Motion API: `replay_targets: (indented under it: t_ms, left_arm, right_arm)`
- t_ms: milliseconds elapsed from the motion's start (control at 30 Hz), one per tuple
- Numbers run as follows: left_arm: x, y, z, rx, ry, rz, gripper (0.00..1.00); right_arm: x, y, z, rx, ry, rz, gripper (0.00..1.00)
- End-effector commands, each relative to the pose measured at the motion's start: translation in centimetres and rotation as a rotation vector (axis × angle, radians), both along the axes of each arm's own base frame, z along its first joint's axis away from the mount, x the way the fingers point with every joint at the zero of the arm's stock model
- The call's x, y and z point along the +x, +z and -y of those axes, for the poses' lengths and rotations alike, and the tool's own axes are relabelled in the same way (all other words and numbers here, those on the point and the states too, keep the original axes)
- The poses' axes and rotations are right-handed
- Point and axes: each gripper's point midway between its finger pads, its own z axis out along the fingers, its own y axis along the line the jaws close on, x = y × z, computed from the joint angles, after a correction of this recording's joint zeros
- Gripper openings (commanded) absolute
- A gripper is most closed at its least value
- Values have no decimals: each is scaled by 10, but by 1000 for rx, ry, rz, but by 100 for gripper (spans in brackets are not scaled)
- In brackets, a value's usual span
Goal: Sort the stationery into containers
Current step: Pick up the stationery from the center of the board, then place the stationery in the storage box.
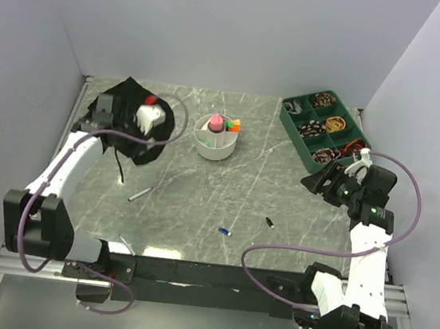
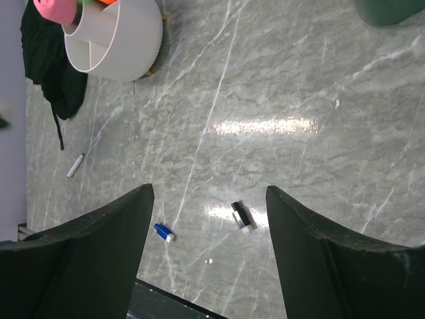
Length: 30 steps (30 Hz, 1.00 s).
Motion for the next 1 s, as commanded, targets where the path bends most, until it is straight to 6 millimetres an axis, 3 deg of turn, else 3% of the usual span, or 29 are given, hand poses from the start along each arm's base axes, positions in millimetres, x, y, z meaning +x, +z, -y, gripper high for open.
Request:
replay_targets:
  t_ms: [0, 100, 200, 300, 333, 400, 500, 533, 733, 967]
  left_arm:
    - [-9, 89, 82, -253, -288, 128, 2]
    - [-13, 101, 123, -341, -366, 145, 2]
    - [0, 109, 156, -409, -412, 193, 2]
    - [26, 111, 179, -477, -397, 201, 2]
    - [38, 103, 183, -500, -359, 173, 2]
    - [58, 114, 191, -521, -347, 234, 2]
    - [76, 107, 194, -506, -342, 242, 2]
    - [81, 96, 196, -494, -344, 228, 2]
    - [98, 72, 202, -480, -338, 193, 3]
    - [103, 47, 204, -460, -334, 154, 5]
  right_arm:
    - [2, 5, 0, 7, -5, 46, 76]
    - [3, 6, 0, 3, -8, 52, 76]
    - [4, 10, 2, -5, -12, 61, 76]
    - [4, 15, 4, -17, -17, 71, 76]
    - [3, 14, 6, -26, -23, 70, 76]
    - [2, 16, 10, -32, -38, 70, 76]
    - [-2, 15, 12, -35, -46, 62, 76]
    - [-4, 14, 13, -35, -55, 57, 77]
    - [-5, 12, 18, -35, -74, 51, 76]
    - [-4, 12, 21, -36, -81, 41, 76]
